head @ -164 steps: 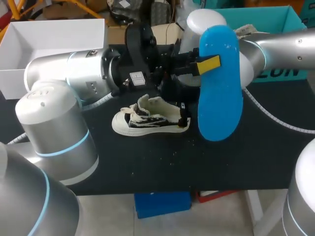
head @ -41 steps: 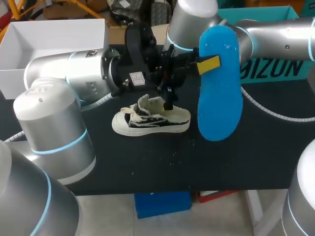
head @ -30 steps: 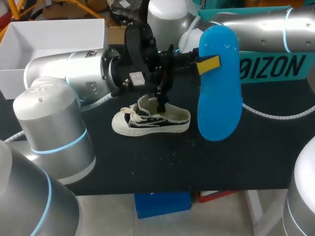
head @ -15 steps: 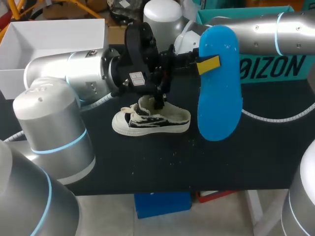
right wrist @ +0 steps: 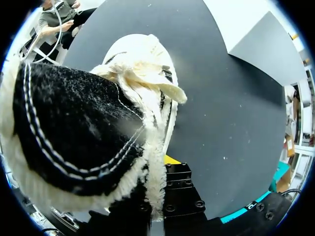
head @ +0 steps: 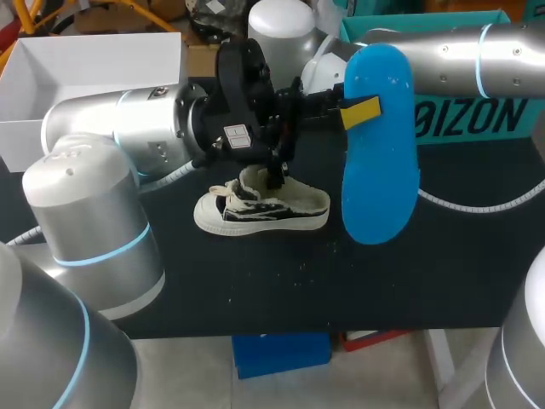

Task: Take the shoe out of the shoebox, open the shoe tongue, remove and reinsert the insole, then place the shoe into the shoebox

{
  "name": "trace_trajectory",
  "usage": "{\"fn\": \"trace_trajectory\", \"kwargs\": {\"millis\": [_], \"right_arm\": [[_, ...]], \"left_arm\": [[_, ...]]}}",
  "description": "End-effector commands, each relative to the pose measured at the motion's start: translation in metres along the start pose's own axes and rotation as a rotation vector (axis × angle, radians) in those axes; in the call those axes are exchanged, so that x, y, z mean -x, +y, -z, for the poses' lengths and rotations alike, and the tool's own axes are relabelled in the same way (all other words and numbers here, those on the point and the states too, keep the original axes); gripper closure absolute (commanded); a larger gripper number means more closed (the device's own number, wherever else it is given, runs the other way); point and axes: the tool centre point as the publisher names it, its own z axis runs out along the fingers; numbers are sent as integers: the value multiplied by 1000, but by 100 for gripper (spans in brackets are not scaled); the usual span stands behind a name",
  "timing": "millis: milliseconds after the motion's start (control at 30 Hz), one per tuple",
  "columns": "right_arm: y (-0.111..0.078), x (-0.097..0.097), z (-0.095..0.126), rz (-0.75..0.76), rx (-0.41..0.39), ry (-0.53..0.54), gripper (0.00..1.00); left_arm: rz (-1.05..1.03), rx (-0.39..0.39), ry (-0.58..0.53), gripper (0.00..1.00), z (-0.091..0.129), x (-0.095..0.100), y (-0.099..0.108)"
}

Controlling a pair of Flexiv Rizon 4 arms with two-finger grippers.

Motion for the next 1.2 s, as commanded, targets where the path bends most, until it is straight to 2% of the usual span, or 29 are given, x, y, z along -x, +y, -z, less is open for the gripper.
{"fn": "trace_trajectory", "kwargs": {"millis": [33,100,200,333,367,533,700,900,1200], "right_arm": [[-5,-1,15,-57,2,25,100],[-11,-1,35,-132,9,46,100],[-25,1,63,-294,60,94,100],[-37,-2,82,-479,111,100,100],[-41,-2,87,-577,148,98,100],[-56,-3,95,-985,248,36,100],[-64,-7,87,-1256,256,-65,100],[-63,-6,77,-1390,252,-119,100],[-65,0,75,-1436,197,-206,100]], "left_arm": [[-2,-2,-6,100,-3,-1,1],[-2,-2,-6,100,-3,-1,1],[-2,-2,-6,100,-3,-1,1],[-2,-2,-6,100,-3,-1,1],[-2,-2,-6,100,-3,-1,1],[-2,-2,-6,100,-3,-1,1],[-2,-2,-6,100,-3,-1,1],[-2,-2,-6,100,-3,-1,1],[-2,-2,-6,100,-3,-1,1]]}}
